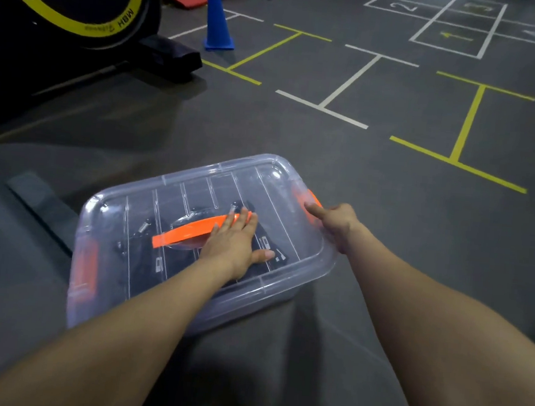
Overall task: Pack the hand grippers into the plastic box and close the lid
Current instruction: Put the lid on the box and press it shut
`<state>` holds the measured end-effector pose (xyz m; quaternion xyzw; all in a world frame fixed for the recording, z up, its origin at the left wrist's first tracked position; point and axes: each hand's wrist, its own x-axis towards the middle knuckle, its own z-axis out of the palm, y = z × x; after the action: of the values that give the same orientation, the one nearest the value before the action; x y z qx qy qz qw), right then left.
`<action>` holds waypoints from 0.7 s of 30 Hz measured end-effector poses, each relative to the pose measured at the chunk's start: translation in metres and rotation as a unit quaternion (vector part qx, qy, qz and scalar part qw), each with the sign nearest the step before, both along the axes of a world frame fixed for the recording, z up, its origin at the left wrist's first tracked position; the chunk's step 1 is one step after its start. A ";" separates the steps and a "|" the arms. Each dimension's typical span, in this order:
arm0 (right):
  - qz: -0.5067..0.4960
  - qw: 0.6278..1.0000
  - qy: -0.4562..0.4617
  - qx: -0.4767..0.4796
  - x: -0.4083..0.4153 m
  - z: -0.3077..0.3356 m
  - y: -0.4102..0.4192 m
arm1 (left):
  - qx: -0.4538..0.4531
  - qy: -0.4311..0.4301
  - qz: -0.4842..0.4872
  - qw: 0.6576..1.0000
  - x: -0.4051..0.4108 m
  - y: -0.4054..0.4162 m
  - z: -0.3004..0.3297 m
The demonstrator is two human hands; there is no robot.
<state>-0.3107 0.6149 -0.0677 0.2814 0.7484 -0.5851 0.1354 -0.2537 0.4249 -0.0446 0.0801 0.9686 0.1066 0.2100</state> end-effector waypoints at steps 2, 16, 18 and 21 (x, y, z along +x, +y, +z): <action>0.000 0.999 0.035 0.019 0.001 0.004 -0.001 | 0.001 -0.002 -0.002 1.000 -0.001 0.000 0.001; 0.124 0.937 0.107 0.308 0.004 0.014 -0.013 | -0.003 -0.002 -0.005 1.000 -0.001 0.001 0.003; 0.137 0.926 0.108 0.335 0.004 0.015 -0.015 | -0.004 -0.002 -0.004 1.000 -0.001 0.001 0.003; 0.159 0.909 0.097 0.373 0.008 0.020 -0.018 | -0.001 0.003 -0.009 1.000 -0.002 0.001 0.005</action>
<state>-0.3026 0.5969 -0.0481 0.1301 0.9565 -0.2583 0.0385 -0.2554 0.4257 -0.0398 0.0889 0.9686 0.1033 0.2081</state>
